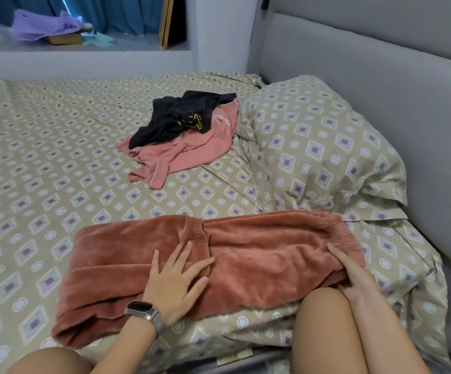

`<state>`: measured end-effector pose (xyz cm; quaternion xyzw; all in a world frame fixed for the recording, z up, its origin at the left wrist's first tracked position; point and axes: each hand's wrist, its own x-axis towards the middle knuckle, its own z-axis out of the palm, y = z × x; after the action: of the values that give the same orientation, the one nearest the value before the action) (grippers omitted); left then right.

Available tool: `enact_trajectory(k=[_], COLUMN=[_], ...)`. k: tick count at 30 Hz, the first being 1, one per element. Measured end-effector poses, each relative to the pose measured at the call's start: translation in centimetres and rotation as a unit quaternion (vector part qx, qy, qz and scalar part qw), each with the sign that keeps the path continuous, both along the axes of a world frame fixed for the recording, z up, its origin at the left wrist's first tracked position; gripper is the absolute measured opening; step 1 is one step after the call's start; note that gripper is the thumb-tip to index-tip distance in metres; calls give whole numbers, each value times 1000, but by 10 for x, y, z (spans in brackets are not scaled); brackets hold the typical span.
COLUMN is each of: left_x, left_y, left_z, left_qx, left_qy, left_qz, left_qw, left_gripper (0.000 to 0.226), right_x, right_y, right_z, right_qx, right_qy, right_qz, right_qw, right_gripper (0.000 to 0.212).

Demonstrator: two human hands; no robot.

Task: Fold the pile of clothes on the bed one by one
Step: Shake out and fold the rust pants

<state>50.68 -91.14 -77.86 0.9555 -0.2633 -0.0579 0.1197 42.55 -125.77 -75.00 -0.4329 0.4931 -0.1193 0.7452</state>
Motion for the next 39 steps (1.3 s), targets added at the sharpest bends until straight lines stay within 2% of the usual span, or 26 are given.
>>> enact_trajectory(k=[3, 5, 7, 9, 10, 13, 14, 15, 17, 18, 19, 22, 23, 24, 25, 26, 27, 28, 30, 31, 33, 34, 36, 37, 38, 39], left_x=[0, 0, 1, 5, 6, 0, -3, -7, -11, -10, -8, 0, 0, -2, -6, -9, -11, -12, -10, -9, -8, -7, -3, 0, 3, 6], left_y=[5, 11, 18, 35, 48, 82, 90, 95, 108, 116, 127, 162, 173, 182, 188, 192, 193, 193, 190, 187, 179, 176, 173, 173, 175, 177], left_z=[5, 17, 30, 35, 37, 40, 39, 40, 41, 41, 42, 52, 54, 55, 56, 56, 55, 54, 49, 48, 44, 41, 39, 38, 37, 34], left_qx=[-26, -194, -395, -511, -521, -364, -313, -290, -335, -383, -453, -703, -730, -733, -720, -700, -681, -660, -609, -575, -518, -501, -500, -519, -544, -554], left_qy=[20, 94, 156, 180, 158, -48, -92, -104, -85, -46, 12, 215, 254, 283, 307, 320, 318, 308, 268, 250, 210, 185, 130, 102, 72, 42], left_qz=[0, 29, 94, 160, 175, 122, 100, 107, 202, 273, 343, 447, 449, 451, 453, 449, 442, 434, 421, 414, 395, 386, 384, 388, 392, 396], left_qw=[999, 976, 901, 825, 820, 922, 940, 945, 917, 881, 823, 510, 448, 423, 427, 454, 490, 531, 617, 660, 729, 752, 766, 755, 739, 732], left_gripper=[70, 53, 35, 25, 23, 30, 34, 37, 34, 30, 27, 33, 41, 49, 54, 57, 58, 63, 90, 95, 79, 69, 52, 46, 44, 48], right_x=[4, 13, 27, 45, 56, 86, 95, 103, 111, 112, 111, 103, 98, 92, 85, 79, 75, 74, 76, 79, 87, 93, 106, 109, 110, 110], right_y=[19, 40, 67, 97, 112, 173, 195, 219, 269, 295, 319, 373, 383, 389, 392, 392, 390, 385, 374, 365, 344, 331, 305, 294, 285, 277], right_z=[18, 33, 54, 80, 91, 129, 138, 145, 149, 146, 136, 86, 67, 51, 38, 27, 23, 24, 35, 44, 61, 67, 68, 65, 61, 52], right_qx=[-107, -160, -189, -201, -197, -227, -250, -275, -336, -371, -402, -490, -521, -548, -564, -565, -555, -536, -476, -456, -457, -491, -570, -593, -613, -637], right_qy=[-61, -108, -156, -205, -229, -288, -303, -310, -316, -309, -297, -235, -199, -156, -124, -110, -118, -141, -206, -236, -278, -278, -229, -186, -138, -88], right_qz=[6, 37, 77, 109, 123, 173, 194, 215, 271, 304, 338, 462, 517, 578, 630, 668, 690, 701, 699, 676, 595, 546, 469, 454, 456, 476], right_qw=[992, 980, 967, 952, 945, 914, 899, 884, 845, 821, 798, 701, 649, 584, 519, 472, 449, 449, 493, 528, 601, 620, 634, 639, 630, 600], right_gripper=[38, 44, 47, 49, 50, 52, 52, 52, 49, 48, 46, 45, 46, 48, 52, 59, 64, 65, 50, 37, 22, 24, 35, 45, 58, 70])
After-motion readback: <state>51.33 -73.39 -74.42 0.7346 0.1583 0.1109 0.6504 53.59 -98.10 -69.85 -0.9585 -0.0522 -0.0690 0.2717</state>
